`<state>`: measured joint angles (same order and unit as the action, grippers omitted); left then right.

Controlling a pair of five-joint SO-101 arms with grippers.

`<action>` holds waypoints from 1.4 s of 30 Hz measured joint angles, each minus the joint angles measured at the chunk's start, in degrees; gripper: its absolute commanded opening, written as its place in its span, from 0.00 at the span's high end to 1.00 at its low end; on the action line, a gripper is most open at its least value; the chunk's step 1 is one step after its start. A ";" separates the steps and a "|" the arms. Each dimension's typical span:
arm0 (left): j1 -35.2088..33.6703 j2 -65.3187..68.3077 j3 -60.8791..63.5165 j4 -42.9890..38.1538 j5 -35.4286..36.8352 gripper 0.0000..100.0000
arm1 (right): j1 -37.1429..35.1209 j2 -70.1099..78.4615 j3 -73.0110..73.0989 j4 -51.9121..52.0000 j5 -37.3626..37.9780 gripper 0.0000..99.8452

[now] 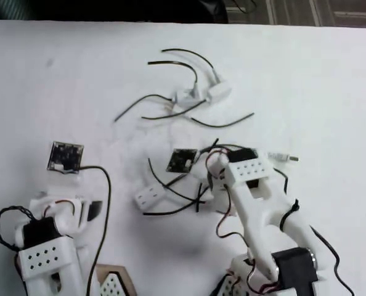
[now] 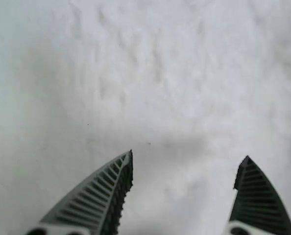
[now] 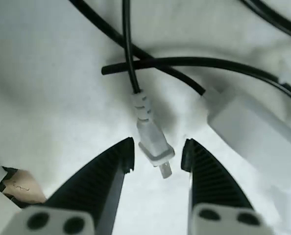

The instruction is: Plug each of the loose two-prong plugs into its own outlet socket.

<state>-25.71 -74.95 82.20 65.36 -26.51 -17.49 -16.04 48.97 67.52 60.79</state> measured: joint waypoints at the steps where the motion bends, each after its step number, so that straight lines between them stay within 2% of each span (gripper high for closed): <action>1: 0.00 0.00 0.00 0.00 0.00 0.67 | -0.88 0.00 -0.09 -0.09 0.00 0.84; 5: 0.00 0.00 0.00 0.00 0.00 0.67 | -4.04 0.00 -1.14 0.09 -1.32 0.84; 13: 0.00 0.00 0.00 0.00 0.00 0.67 | -4.75 0.70 -2.64 0.09 -3.78 0.84; 19: 0.00 0.00 0.00 0.00 0.00 0.67 | -4.48 10.11 -6.42 0.18 -3.87 0.84; 24: 0.00 0.00 0.00 0.00 0.00 0.67 | -3.43 17.41 -14.33 6.42 -3.87 0.85; 27: 0.00 0.00 0.00 0.00 0.00 0.67 | -3.43 19.69 -17.32 9.41 -3.87 0.90; 39: 0.00 0.00 0.00 0.00 0.00 0.67 | -3.43 20.75 -18.37 14.42 -3.87 0.96; 42: 0.00 0.00 0.00 0.00 0.00 0.67 | -3.52 20.75 -18.37 15.12 -3.87 0.94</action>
<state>-25.71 -74.95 82.20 65.36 -26.51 -21.01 4.70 30.59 82.64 56.92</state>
